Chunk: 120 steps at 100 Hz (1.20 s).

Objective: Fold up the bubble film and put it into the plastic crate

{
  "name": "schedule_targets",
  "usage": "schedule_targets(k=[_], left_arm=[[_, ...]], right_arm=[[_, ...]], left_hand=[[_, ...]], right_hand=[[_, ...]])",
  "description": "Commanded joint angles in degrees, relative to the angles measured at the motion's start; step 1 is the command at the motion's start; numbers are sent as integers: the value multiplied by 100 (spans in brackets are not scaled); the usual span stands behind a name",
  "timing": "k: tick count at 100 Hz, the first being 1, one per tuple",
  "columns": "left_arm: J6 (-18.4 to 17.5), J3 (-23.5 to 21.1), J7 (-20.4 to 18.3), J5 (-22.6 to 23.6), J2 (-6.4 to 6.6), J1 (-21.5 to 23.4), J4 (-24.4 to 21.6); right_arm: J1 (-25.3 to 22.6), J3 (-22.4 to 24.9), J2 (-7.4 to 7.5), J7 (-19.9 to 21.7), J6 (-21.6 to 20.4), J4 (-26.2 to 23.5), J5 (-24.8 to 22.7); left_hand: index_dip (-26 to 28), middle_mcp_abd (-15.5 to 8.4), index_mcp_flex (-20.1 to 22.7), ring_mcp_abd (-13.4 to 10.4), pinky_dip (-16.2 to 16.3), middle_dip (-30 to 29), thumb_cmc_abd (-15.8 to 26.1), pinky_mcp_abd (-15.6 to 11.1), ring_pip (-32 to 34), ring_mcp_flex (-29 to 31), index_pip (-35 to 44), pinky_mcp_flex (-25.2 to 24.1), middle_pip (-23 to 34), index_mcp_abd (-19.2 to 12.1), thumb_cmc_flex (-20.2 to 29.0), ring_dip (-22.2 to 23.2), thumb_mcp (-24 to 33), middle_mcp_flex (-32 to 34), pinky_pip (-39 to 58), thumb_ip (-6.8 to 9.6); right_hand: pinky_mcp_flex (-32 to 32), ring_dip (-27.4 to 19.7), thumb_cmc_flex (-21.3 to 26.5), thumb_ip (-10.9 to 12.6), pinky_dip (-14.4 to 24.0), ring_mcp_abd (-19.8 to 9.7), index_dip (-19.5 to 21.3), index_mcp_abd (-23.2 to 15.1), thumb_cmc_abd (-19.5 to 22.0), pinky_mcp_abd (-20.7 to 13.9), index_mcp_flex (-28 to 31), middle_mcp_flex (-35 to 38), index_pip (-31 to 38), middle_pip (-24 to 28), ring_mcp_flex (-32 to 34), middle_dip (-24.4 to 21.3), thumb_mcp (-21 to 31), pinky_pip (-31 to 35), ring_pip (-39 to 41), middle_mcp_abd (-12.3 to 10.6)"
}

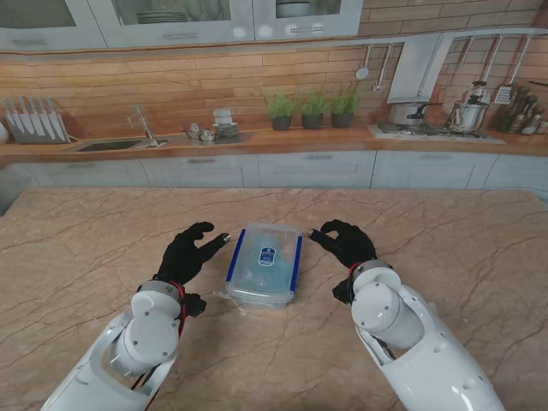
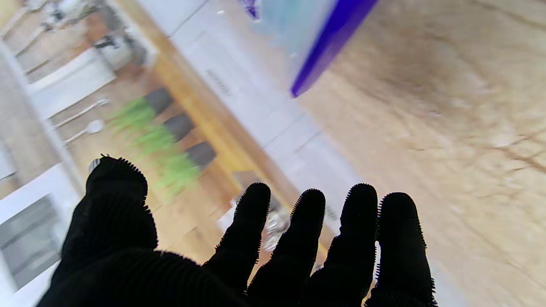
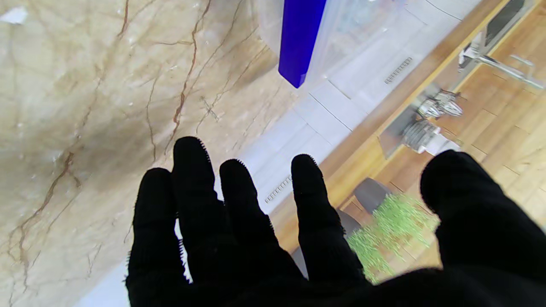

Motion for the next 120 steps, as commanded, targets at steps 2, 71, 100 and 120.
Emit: schedule_targets(k=[2, 71, 100, 120], left_arm=[[-24, 3, 98, -25, 40, 223, -175], [-3148, -1083, -1292, -677, 445, 1108, -506], [-3773, -1328, -609, 326, 391, 1213, -393], [-3963, -1542, -446, 469, 366, 1392, -465]], right_arm=[[-262, 50, 65, 26, 7, -275, -81], [-1788, 1072, 273, 76, -4280, -936, 205], [-1856, 1163, 315, 33, -4913, -829, -164], [-1915, 1094, 291, -72, -5129, -869, -121]], left_hand=[[-11, -60, 74, -85, -96, -42, -6, -55, -134, -127, -167, -70, -120, -171, 23, -145, -13, -99, -79, 202], [145, -685, 24, -1101, -452, -271, -801, -209, -1826, -272, -778, 15, -1099, -813, 208, -777, 32, -270, -2630, 213], [126, -745, 51, -1166, -332, -377, -1218, -296, -2058, -187, -741, 267, -1244, -887, 399, -938, 301, -118, -3464, 168], [70, -720, 85, -1137, -193, -411, -1293, -278, -2092, -146, -765, 391, -1286, -893, 306, -981, 396, -64, -3850, 133]], right_hand=[[-65, -74, -146, -225, 48, -44, -47, -166, -172, -130, -47, -76, 89, -86, -194, -45, 71, -76, -144, -75], [543, -125, -97, -278, 938, -1025, -107, -890, -1148, -629, -604, 58, 179, -1089, -36, -139, 477, -2069, -1535, -1002], [660, -196, -235, -349, 955, -1217, -141, -904, -1729, -745, -980, -69, 189, -1290, 52, -64, 746, -2484, -1888, -1199], [614, -175, -718, -420, 1028, -1217, -161, -920, -1434, -703, -948, 6, 216, -1313, 69, -57, 777, -2503, -1916, -1201]])
